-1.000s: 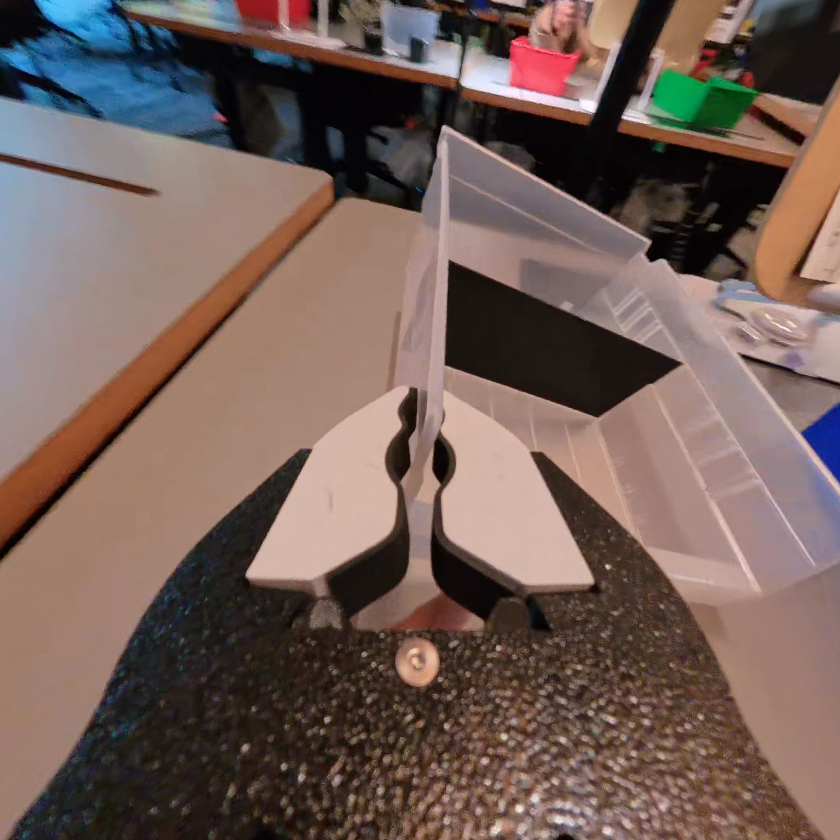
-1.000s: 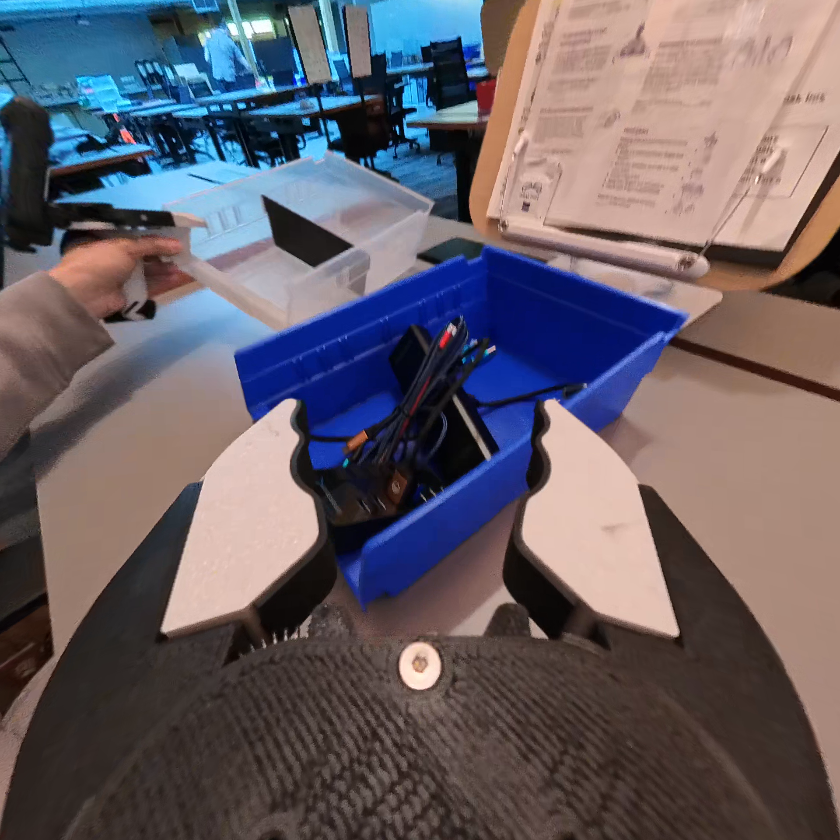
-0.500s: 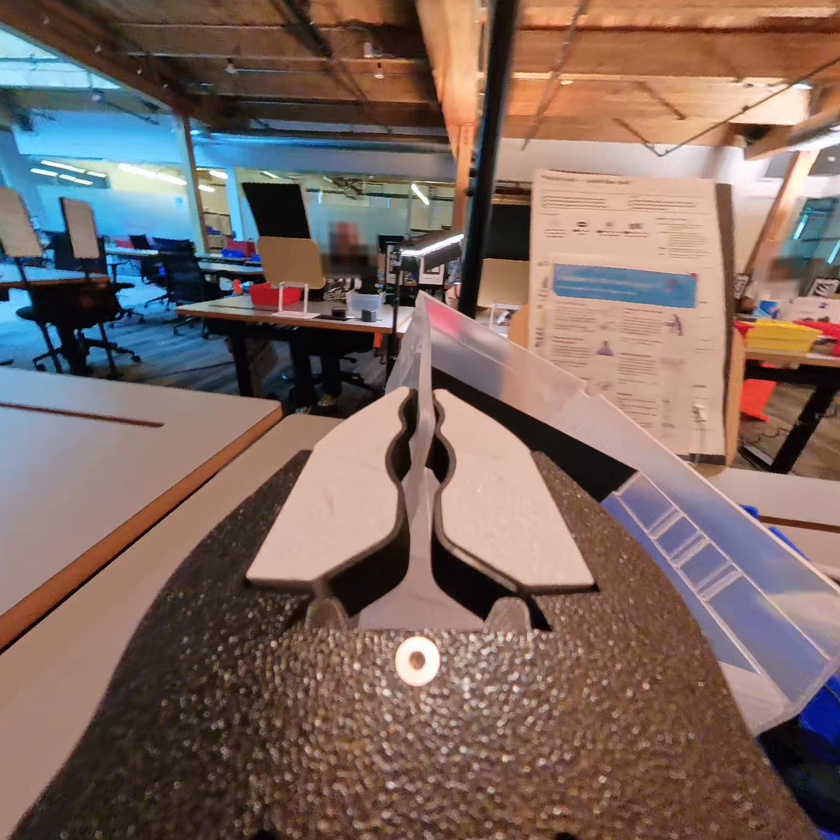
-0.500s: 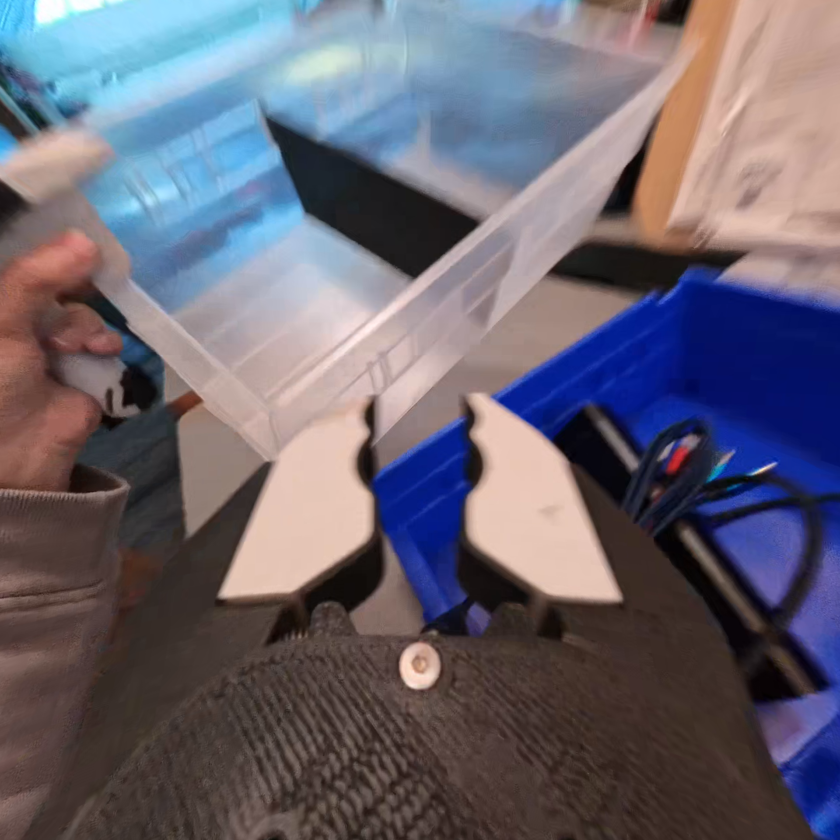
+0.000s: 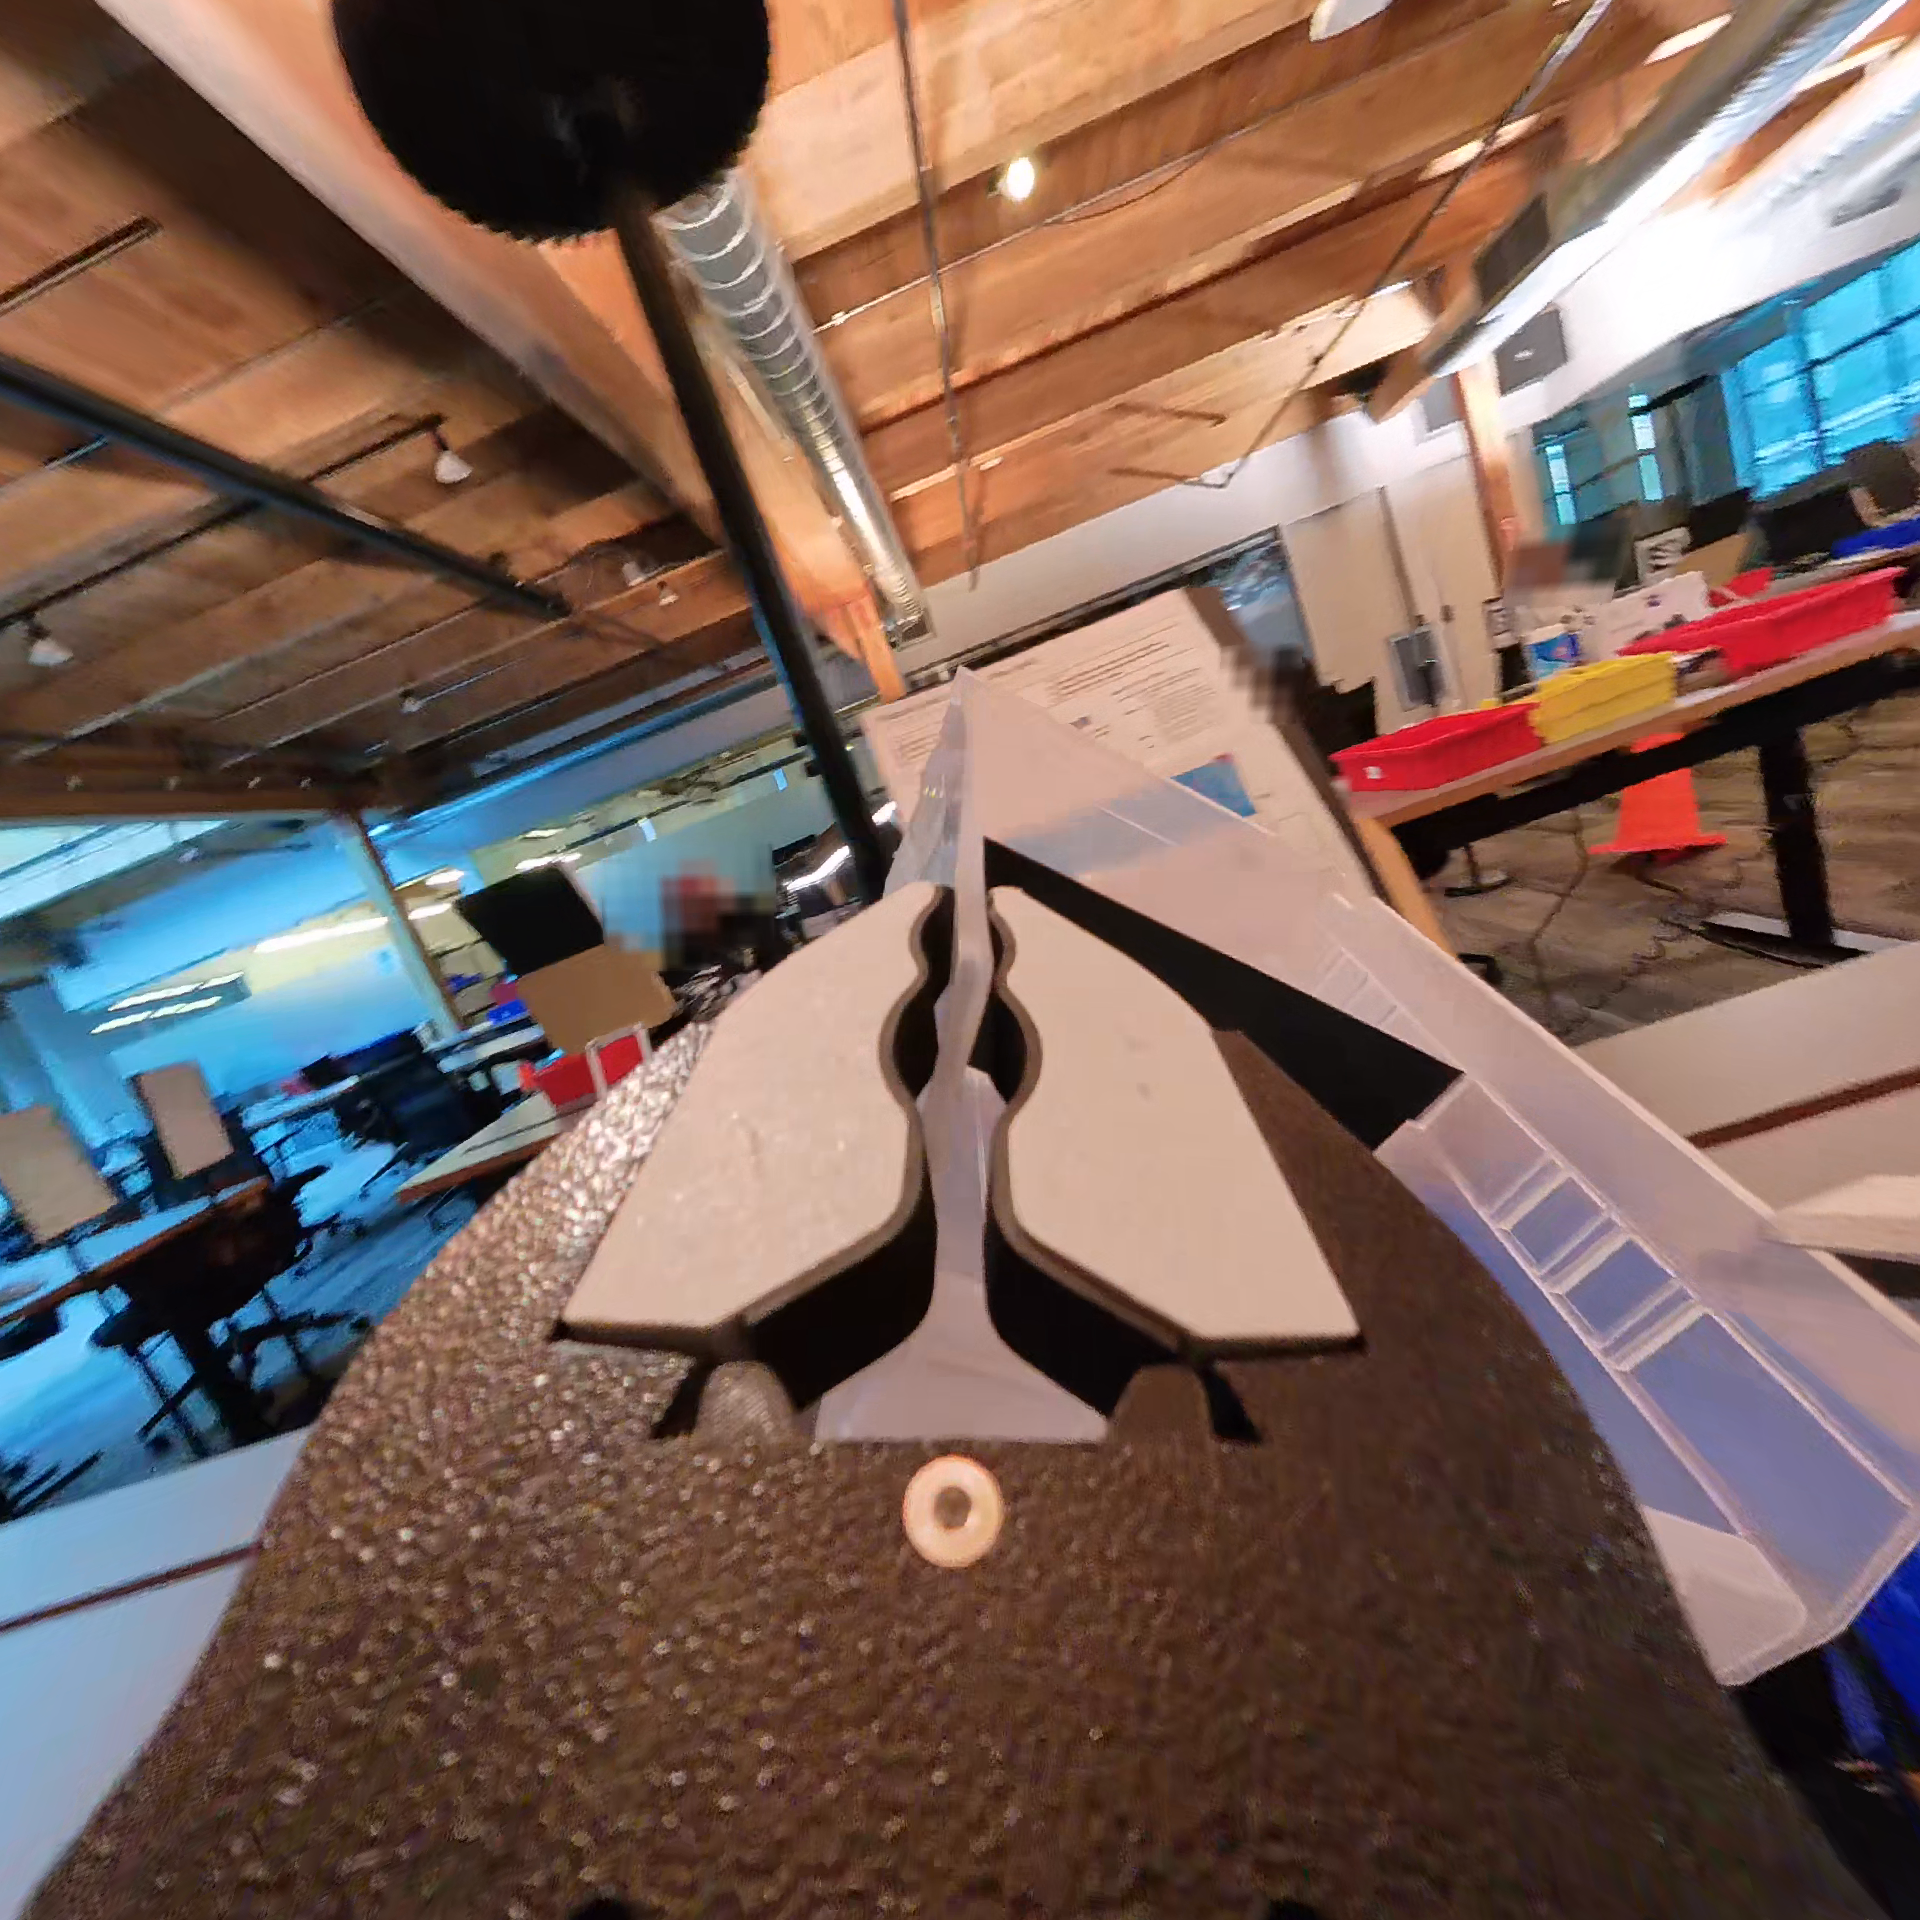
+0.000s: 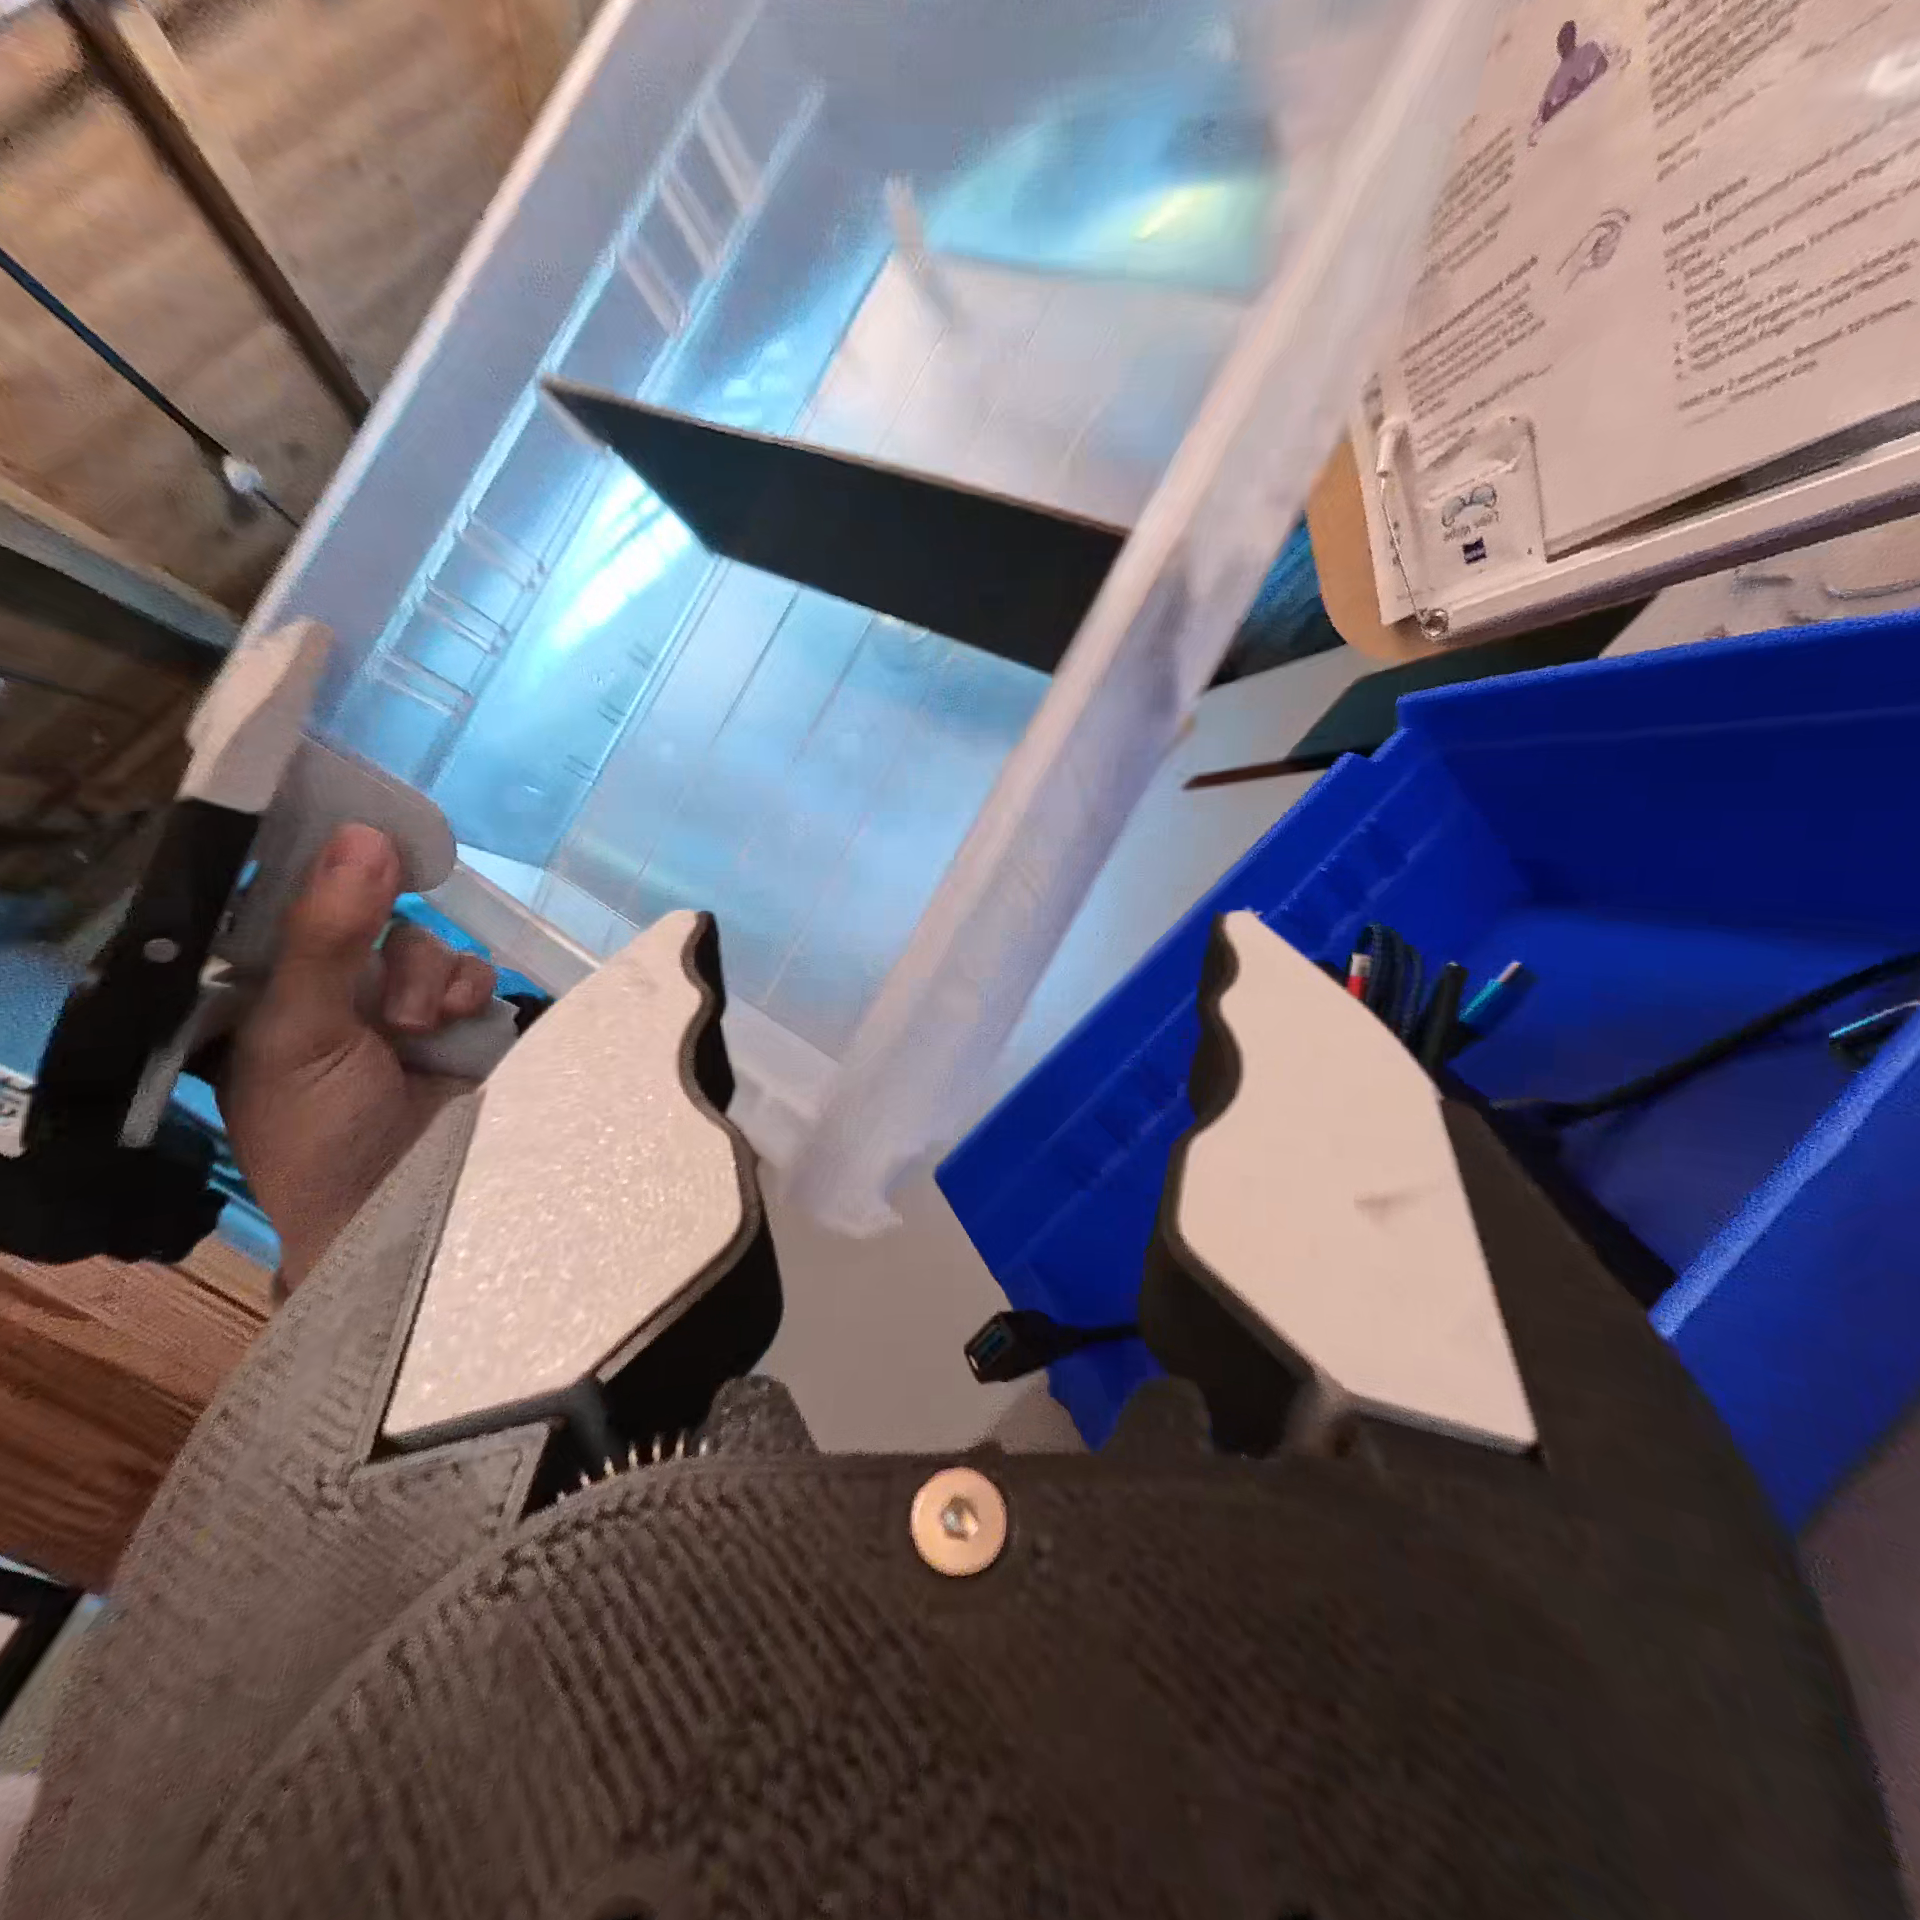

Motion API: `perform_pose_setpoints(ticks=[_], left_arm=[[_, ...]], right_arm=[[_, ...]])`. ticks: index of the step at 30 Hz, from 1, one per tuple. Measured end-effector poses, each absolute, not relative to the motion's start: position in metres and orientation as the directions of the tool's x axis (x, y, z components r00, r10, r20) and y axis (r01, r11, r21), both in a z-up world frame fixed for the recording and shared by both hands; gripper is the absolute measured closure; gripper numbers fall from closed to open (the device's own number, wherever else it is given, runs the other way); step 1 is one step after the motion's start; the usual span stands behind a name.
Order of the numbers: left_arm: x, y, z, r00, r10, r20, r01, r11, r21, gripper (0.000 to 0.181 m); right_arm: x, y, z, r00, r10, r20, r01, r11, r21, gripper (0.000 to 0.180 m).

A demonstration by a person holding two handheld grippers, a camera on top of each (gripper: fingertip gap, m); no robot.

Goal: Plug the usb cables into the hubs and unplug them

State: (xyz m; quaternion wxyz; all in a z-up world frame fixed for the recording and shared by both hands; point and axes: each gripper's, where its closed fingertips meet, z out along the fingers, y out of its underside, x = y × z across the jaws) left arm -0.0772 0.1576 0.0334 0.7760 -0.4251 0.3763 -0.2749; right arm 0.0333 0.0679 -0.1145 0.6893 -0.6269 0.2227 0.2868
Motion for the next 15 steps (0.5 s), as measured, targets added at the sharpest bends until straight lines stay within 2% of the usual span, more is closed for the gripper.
perform_pose_setpoints(ticks=[2, 4, 9, 10, 13, 15], left_arm=[[-0.059, 0.135, 0.023, 0.509, -0.779, -0.365, 0.130, 0.489, -0.863, 0.177], [-0.045, 0.115, 0.013, 0.458, -0.801, -0.386, 0.144, 0.495, -0.857, 0.177], [-0.011, 0.057, -0.009, 0.388, -0.764, -0.516, 0.173, 0.610, -0.773, 0.172], [-0.005, 0.043, -0.013, 0.380, -0.744, -0.550, 0.182, 0.643, -0.744, 0.171], [0.007, 0.006, -0.020, 0.348, -0.685, -0.640, 0.200, 0.722, -0.663, 0.167], [0.011, -0.016, -0.026, 0.265, -0.699, -0.665, 0.238, 0.715, -0.657, 0.153]], right_arm=[[0.035, 0.069, -0.124, 0.751, 0.095, -0.653, -0.655, -0.017, -0.756, 0.113], [0.053, 0.064, -0.146, 0.764, -0.030, -0.645, -0.645, -0.049, -0.762, 0.135], [0.109, 0.032, -0.171, 0.720, -0.191, -0.667, -0.669, 0.067, -0.741, 0.168], [0.123, 0.022, -0.170, 0.725, -0.229, -0.650, -0.647, 0.099, -0.756, 0.173], [0.160, -0.013, -0.155, 0.727, -0.250, -0.639, -0.609, 0.195, -0.769, 0.173], [0.189, -0.043, -0.147, 0.728, -0.315, -0.609, -0.570, 0.217, -0.793, 0.174]])
